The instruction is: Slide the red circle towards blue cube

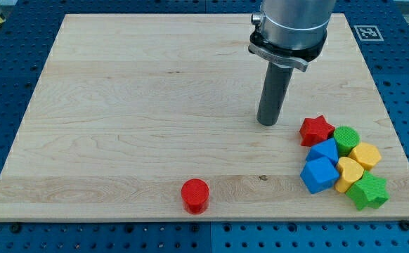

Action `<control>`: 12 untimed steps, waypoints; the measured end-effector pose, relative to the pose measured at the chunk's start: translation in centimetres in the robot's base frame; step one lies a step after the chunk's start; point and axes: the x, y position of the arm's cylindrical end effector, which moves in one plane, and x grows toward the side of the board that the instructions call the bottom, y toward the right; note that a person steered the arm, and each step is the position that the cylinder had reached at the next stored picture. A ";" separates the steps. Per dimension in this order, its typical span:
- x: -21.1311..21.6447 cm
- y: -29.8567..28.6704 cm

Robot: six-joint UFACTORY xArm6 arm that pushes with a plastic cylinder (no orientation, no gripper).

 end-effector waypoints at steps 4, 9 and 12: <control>5.0 -4.7; 5.6 -15.8; 12.1 -16.0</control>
